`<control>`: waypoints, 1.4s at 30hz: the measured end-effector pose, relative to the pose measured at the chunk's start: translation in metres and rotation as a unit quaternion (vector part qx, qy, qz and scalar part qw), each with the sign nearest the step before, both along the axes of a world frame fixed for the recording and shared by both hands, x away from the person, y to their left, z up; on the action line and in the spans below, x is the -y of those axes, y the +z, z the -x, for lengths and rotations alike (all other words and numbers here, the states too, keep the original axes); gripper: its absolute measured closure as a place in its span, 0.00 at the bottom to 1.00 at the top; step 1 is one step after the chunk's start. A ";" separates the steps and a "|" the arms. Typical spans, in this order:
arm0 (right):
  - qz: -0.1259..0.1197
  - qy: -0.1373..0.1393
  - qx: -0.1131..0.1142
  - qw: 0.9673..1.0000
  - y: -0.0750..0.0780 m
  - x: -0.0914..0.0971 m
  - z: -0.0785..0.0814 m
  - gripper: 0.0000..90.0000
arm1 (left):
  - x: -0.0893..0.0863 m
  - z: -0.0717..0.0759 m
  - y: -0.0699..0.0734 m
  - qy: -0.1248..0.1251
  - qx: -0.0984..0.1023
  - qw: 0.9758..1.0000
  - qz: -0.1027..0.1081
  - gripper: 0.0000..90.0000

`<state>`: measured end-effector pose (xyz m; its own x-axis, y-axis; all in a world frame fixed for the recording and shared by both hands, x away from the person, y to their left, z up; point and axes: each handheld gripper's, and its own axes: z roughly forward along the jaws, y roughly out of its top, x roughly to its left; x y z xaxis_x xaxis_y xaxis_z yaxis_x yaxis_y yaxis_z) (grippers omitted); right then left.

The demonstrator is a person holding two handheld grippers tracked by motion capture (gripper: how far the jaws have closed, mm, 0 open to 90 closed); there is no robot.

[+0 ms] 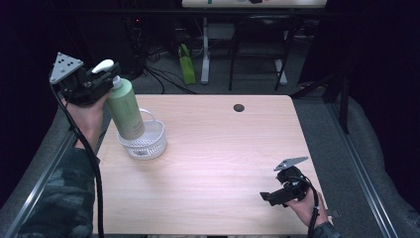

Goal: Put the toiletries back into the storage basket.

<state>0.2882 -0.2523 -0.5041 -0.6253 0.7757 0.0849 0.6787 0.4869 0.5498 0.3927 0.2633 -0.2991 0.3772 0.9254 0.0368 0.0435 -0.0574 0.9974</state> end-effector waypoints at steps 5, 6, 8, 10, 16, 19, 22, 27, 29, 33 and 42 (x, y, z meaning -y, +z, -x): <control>0.000 -0.001 0.000 1.000 0.000 0.000 0.000 0.05 | 0.001 -0.005 -0.007 0.000 -0.007 1.000 -0.001 0.74; 0.000 -0.001 0.000 1.000 0.000 0.000 0.000 0.05 | 0.001 -0.006 -0.009 0.001 -0.009 1.000 -0.002 0.74; 0.000 0.001 -0.001 1.000 0.000 0.000 0.000 0.05 | 0.001 -0.008 -0.013 0.003 -0.011 1.000 -0.001 0.74; -0.003 -0.001 -0.003 1.000 0.000 -0.001 0.000 0.05 | 0.000 -0.010 -0.016 0.005 -0.016 1.000 -0.002 0.74; -0.002 0.000 -0.002 1.000 0.000 -0.001 0.000 0.05 | -0.002 -0.014 -0.025 0.012 -0.021 1.000 0.000 0.74; -0.001 0.000 -0.002 1.000 0.000 -0.001 0.001 0.05 | -0.002 -0.016 -0.029 0.012 -0.025 1.000 -0.001 0.74; -0.001 0.001 -0.001 1.000 0.001 -0.001 0.001 0.05 | -0.003 -0.017 -0.035 0.013 -0.027 1.000 -0.001 0.74; -0.001 0.002 0.000 1.000 0.001 -0.001 0.001 0.05 | -0.003 -0.021 -0.044 0.015 -0.033 0.999 0.001 0.74; -0.001 0.001 -0.001 1.000 0.001 -0.001 0.001 0.05 | -0.003 -0.022 -0.048 0.016 -0.035 0.999 0.000 0.74; 0.000 0.002 0.000 1.000 0.001 -0.001 0.001 0.05 | -0.003 -0.024 -0.053 0.018 -0.038 0.999 0.002 0.74; 0.001 0.002 0.000 1.000 0.001 -0.001 0.001 0.05 | -0.002 -0.027 -0.063 0.020 -0.044 0.999 0.001 0.74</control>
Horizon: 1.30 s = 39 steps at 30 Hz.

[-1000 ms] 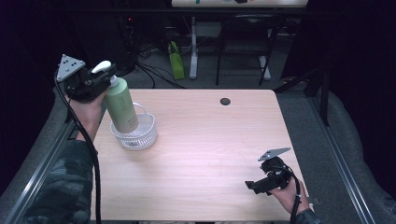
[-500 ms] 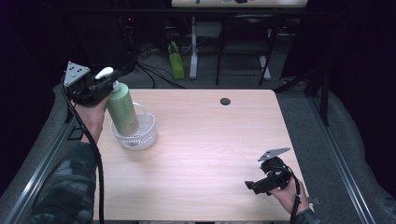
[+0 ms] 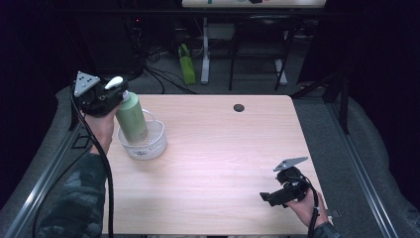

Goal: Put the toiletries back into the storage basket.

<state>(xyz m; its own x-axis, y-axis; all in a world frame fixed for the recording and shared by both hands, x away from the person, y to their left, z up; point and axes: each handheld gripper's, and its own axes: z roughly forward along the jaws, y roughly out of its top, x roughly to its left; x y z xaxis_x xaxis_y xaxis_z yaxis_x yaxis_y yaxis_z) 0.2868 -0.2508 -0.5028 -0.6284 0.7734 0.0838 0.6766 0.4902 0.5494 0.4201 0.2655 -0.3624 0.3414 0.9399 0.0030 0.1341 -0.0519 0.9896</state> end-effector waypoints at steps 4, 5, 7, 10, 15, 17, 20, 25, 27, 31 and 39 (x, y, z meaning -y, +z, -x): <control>0.000 0.001 0.001 1.000 0.000 0.000 0.000 0.05 | 0.001 -0.001 -0.004 0.000 -0.003 1.000 0.000 0.74; 0.000 0.001 0.001 1.000 0.000 0.000 0.000 0.05 | 0.001 -0.002 -0.005 0.000 -0.005 1.000 -0.001 0.74; 0.000 0.000 0.000 1.000 0.000 0.000 0.000 0.05 | 0.001 -0.002 -0.007 0.001 -0.007 1.000 0.000 0.74; 0.000 0.000 0.000 1.000 0.000 0.000 0.000 0.05 | 0.001 -0.003 -0.010 0.003 -0.011 1.000 -0.001 0.74; -0.001 0.000 0.000 1.000 0.000 0.000 0.000 0.05 | 0.003 -0.004 -0.014 0.004 -0.014 1.000 -0.001 0.74; -0.001 0.001 0.000 1.000 0.000 0.000 0.000 0.05 | 0.003 -0.005 -0.016 0.004 -0.015 1.000 0.001 0.74; -0.001 0.002 0.000 1.000 0.000 0.000 0.000 0.05 | 0.003 -0.006 -0.019 0.007 -0.017 1.000 0.002 0.74; -0.001 0.001 -0.001 1.000 0.000 0.000 0.000 0.05 | 0.003 -0.007 -0.023 0.008 -0.022 1.000 -0.003 0.74; -0.001 0.002 -0.001 1.000 -0.001 0.000 0.000 0.05 | 0.003 -0.008 -0.026 0.008 -0.024 1.000 -0.004 0.74; -0.003 0.001 -0.004 1.000 -0.001 -0.001 0.000 0.05 | 0.003 -0.009 -0.031 0.008 -0.029 1.000 -0.003 0.74; -0.003 0.003 -0.002 1.000 0.000 0.000 0.000 0.05 | 0.004 -0.010 -0.040 0.009 -0.036 0.999 -0.004 0.74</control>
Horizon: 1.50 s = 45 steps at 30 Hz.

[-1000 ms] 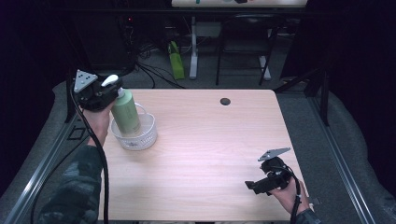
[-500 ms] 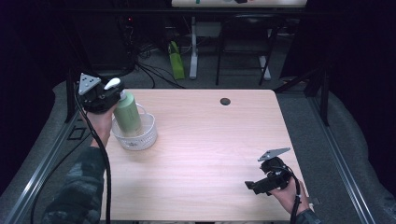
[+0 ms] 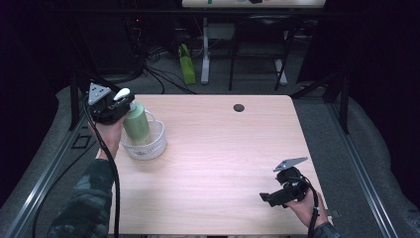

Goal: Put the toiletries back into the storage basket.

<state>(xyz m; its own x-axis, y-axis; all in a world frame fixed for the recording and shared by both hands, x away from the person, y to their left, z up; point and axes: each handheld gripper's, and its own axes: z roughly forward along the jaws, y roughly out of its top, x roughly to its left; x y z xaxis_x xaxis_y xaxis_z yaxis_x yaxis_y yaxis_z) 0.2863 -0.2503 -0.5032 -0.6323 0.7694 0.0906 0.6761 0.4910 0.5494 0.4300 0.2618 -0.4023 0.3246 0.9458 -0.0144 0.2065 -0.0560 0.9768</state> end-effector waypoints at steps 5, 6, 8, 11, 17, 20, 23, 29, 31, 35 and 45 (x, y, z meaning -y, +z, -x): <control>0.002 0.000 0.002 1.000 0.000 0.000 0.000 0.05 | 0.000 0.000 -0.003 -0.001 -0.003 1.000 -0.001 0.74; 0.002 0.001 0.002 1.000 0.000 0.001 0.000 0.05 | 0.000 0.000 -0.004 0.000 -0.005 1.000 0.000 0.74; 0.002 0.001 0.002 1.000 0.000 0.000 0.000 0.05 | -0.001 0.000 -0.005 0.000 -0.005 1.000 0.000 0.74; 0.002 0.001 0.002 1.000 0.000 0.000 0.000 0.05 | -0.001 0.000 -0.006 -0.002 -0.007 1.000 -0.002 0.74; 0.002 0.000 0.002 1.000 0.000 0.001 0.000 0.05 | -0.002 -0.001 -0.012 -0.001 -0.013 1.000 0.000 0.74; 0.002 0.001 0.002 1.000 0.000 0.000 0.000 0.05 | -0.003 -0.001 -0.014 -0.001 -0.018 1.000 -0.001 0.74; 0.003 0.001 0.003 1.000 0.000 0.001 0.000 0.05 | -0.004 -0.001 -0.015 -0.001 -0.018 1.000 -0.003 0.74; 0.002 0.001 0.001 1.000 0.000 0.001 0.000 0.05 | -0.007 0.001 -0.016 0.001 -0.017 1.000 0.004 0.74; 0.003 0.002 0.002 1.000 0.000 0.001 0.000 0.05 | -0.010 0.002 -0.016 -0.002 -0.019 1.000 0.009 0.74; 0.001 -0.002 -0.002 1.000 0.000 0.000 0.000 0.05 | -0.012 0.008 -0.017 -0.007 -0.017 1.000 0.003 0.74; 0.004 0.004 0.008 1.000 0.001 -0.001 0.001 0.05 | -0.010 0.011 -0.015 -0.002 -0.024 1.000 0.000 0.74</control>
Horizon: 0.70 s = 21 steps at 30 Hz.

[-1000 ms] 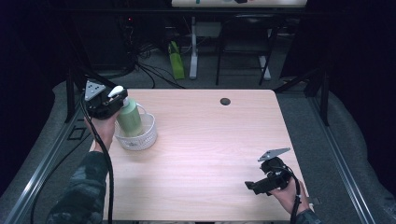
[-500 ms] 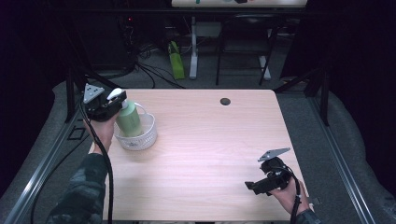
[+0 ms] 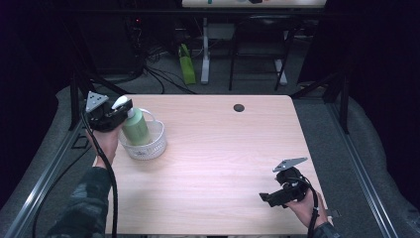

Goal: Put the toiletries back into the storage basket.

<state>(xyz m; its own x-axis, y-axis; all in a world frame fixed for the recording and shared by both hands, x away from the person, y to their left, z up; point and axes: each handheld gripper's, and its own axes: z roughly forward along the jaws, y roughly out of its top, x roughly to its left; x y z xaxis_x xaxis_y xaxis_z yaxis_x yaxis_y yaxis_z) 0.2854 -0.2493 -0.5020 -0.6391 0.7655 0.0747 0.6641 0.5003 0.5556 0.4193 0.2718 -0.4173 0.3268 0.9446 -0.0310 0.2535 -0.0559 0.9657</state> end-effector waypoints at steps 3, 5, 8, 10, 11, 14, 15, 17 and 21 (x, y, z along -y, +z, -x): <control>0.000 0.001 -0.001 1.000 0.000 0.000 0.000 0.05 | 0.001 0.000 0.001 0.000 -0.003 1.000 -0.009 0.74; 0.000 0.001 -0.001 1.000 0.000 0.000 0.000 0.05 | 0.001 0.000 0.001 0.001 -0.004 1.000 -0.010 0.74; 0.000 0.001 0.001 1.000 0.000 0.000 0.000 0.06 | 0.002 0.001 0.002 0.008 -0.007 1.000 -0.012 0.73; -0.001 0.002 0.002 1.000 0.000 0.000 0.000 0.06 | 0.001 0.000 0.002 0.009 -0.010 1.000 -0.006 0.72; -0.001 0.002 0.001 1.000 0.000 0.000 0.000 0.06 | 0.000 0.000 0.002 0.009 -0.010 1.000 -0.003 0.71; -0.001 0.002 0.000 1.000 0.000 0.000 0.000 0.06 | -0.003 0.001 0.002 0.008 -0.016 1.000 -0.001 0.65; -0.001 0.002 0.000 1.000 0.000 0.000 0.000 0.06 | -0.004 0.001 0.003 0.008 -0.018 1.000 0.001 0.62; -0.001 0.002 0.000 1.000 0.000 0.000 0.000 0.06 | -0.005 0.002 0.004 0.009 -0.025 1.000 0.000 0.52; -0.001 0.002 0.000 1.000 0.000 -0.001 0.000 0.06 | -0.005 0.007 0.010 0.015 -0.026 1.000 -0.007 0.34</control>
